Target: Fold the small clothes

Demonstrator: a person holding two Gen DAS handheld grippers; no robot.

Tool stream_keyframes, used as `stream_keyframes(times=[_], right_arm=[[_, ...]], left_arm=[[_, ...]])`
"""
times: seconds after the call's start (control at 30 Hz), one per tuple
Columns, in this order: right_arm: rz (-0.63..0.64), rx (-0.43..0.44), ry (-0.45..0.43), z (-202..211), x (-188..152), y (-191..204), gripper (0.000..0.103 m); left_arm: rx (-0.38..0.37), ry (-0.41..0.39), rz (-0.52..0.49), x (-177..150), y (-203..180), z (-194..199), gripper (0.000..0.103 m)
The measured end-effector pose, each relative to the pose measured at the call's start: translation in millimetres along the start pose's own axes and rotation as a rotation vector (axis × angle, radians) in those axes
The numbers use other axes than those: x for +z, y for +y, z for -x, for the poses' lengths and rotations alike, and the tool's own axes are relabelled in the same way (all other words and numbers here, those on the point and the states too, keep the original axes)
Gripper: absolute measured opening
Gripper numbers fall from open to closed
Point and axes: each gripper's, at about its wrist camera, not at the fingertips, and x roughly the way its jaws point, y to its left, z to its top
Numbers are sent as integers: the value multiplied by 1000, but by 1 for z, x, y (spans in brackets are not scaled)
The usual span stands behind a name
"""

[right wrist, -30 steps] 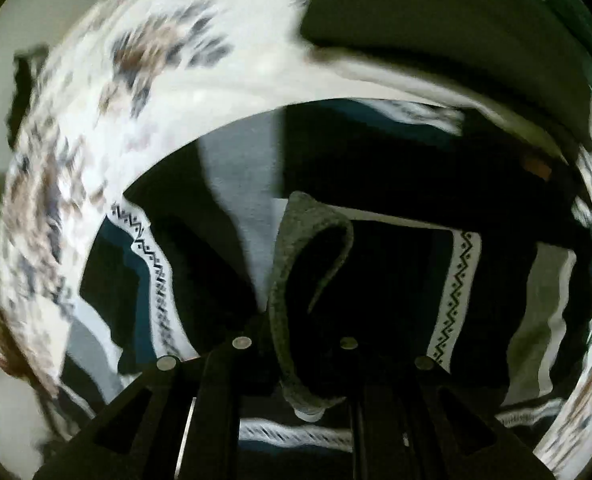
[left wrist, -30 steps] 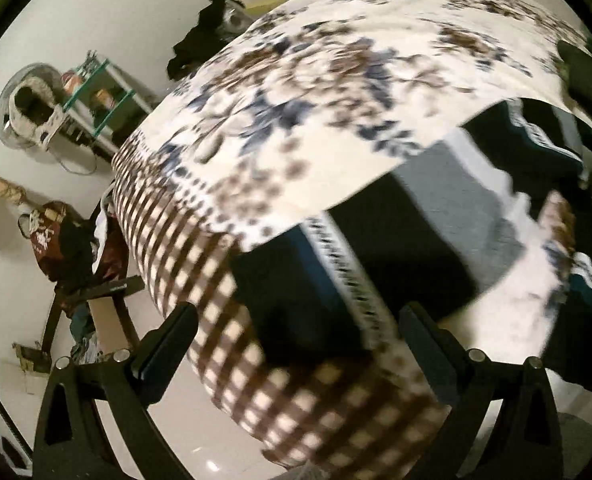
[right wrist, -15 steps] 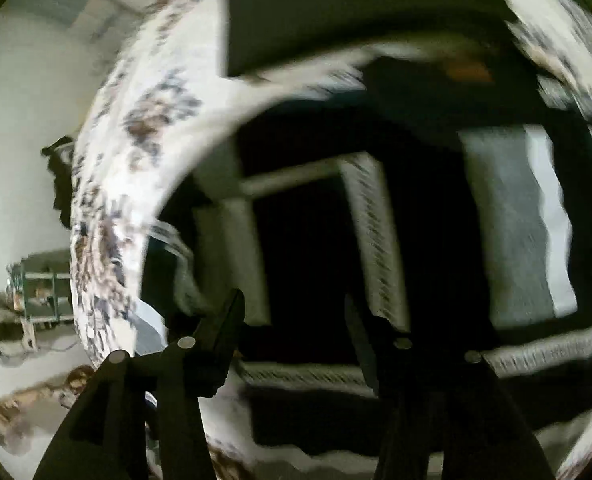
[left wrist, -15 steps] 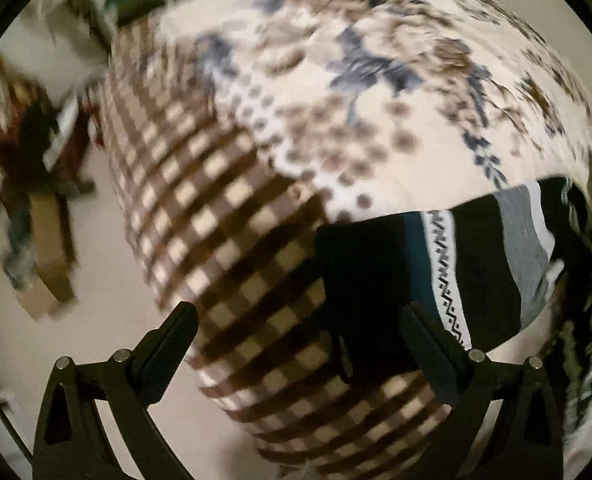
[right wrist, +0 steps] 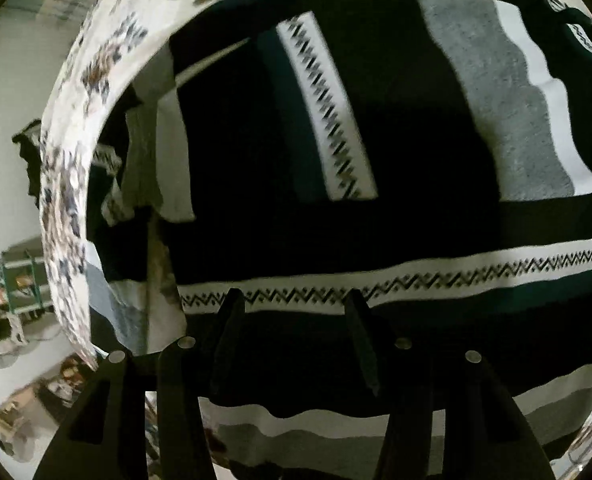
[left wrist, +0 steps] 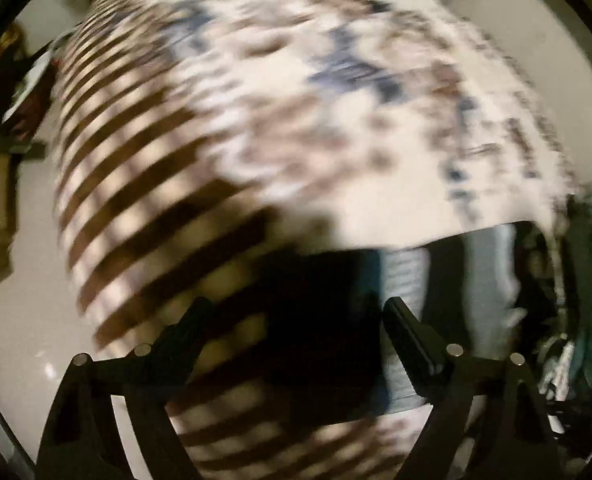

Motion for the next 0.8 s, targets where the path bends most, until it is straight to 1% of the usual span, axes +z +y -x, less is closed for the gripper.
stream_keyframes(times=[0.03,0.07,0.1,0.13,0.17,0.3,0.37,0.43,0.57,0.63,0.67,0.7,0.73,0.77,0.8], right_arm=[[4,-1,7,-3,-2,2,54],[6,2,12,-5,-4,6,54],[11,1,19,-8,-5,10,54],[15,-3,22,-9,-7,12,54],[18,-4,24,-9,-7,15,54],[34,7,6,-6,-9,28,54],[41,13,4,-7,-9,34,54],[44,18,9,-11,-9,40,54],[28,23,24,-21,-7,50,54],[32,10,20,-23,-6,55,54],[36,-9,14,-24,-5,58,54],[39,-22,6,-23,-3,59,56],[37,-33,-4,-22,-2,60,64],[32,-38,-15,-20,-1,60,69],[26,-36,-22,-19,0,58,73]], left_arm=[[-13,4,-27,3,-9,-3,68],[-3,15,-48,5,-14,-9,31],[13,41,-60,9,-18,-17,11],[10,63,-43,15,-17,-19,2],[-2,43,-27,20,-14,-15,2],[-42,-123,7,63,-3,39,2],[-40,-175,12,88,8,51,2],[-9,-211,8,115,16,51,2],[-22,-193,18,143,33,29,3],[-46,-153,64,154,40,14,6],[-69,-129,104,159,46,9,6],[-83,-116,130,157,47,9,8],[-93,-110,156,156,51,10,9],[-92,-117,182,149,57,14,20],[-94,-125,200,144,61,16,42]])
